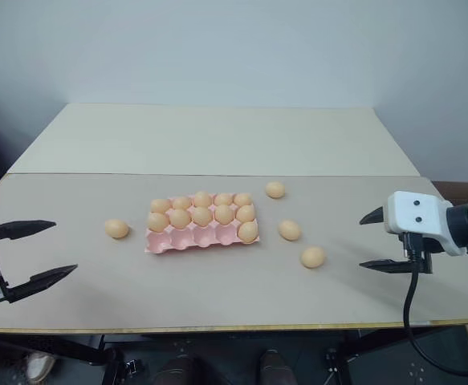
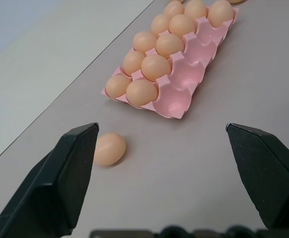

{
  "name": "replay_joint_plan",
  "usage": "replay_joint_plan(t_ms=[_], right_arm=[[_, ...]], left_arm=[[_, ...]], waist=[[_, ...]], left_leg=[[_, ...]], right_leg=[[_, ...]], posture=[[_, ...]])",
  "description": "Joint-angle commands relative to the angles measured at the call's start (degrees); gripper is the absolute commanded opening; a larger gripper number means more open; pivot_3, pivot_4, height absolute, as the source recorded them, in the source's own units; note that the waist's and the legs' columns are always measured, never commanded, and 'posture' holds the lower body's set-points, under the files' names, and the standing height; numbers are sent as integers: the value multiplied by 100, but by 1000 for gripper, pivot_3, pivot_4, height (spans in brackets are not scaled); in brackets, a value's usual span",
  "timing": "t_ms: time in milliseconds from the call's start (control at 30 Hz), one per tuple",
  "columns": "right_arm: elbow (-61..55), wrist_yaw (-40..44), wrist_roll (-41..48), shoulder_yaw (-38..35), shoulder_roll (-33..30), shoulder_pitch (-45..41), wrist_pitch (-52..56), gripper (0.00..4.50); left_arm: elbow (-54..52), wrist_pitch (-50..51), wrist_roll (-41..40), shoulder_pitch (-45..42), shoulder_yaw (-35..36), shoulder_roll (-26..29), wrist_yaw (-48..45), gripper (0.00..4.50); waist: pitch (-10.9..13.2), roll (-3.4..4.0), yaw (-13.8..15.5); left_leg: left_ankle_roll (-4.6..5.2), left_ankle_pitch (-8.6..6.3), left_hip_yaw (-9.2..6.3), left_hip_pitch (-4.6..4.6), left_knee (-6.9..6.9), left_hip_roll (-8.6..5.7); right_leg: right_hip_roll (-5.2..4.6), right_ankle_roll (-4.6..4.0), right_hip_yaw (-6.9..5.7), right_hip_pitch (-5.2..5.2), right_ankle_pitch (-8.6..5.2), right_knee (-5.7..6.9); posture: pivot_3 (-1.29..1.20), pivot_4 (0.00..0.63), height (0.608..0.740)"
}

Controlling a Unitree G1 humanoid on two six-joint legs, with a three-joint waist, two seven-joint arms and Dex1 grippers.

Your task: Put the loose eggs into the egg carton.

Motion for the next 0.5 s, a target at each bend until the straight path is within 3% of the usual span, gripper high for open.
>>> replay_joint_plan(t_ms=[33,500], right_arm=[[-26,27,78,-77,-18,-113,-96,4500],[-38,20,67,-144,-10,-57,-101,4500]], left_arm=[[-129,264,-202,26,243,102,44,4491],[-165,148,-90,-16,138,83,100,4491]], waist=[[0,0,0],[0,0,2]], left_leg=[[0,0,0,0,0,0],[0,0,0,1,0,0]], right_leg=[[0,0,0,0,0,0],[0,0,0,0,0,0]], posture=[[0,150,740],[0,150,740]])
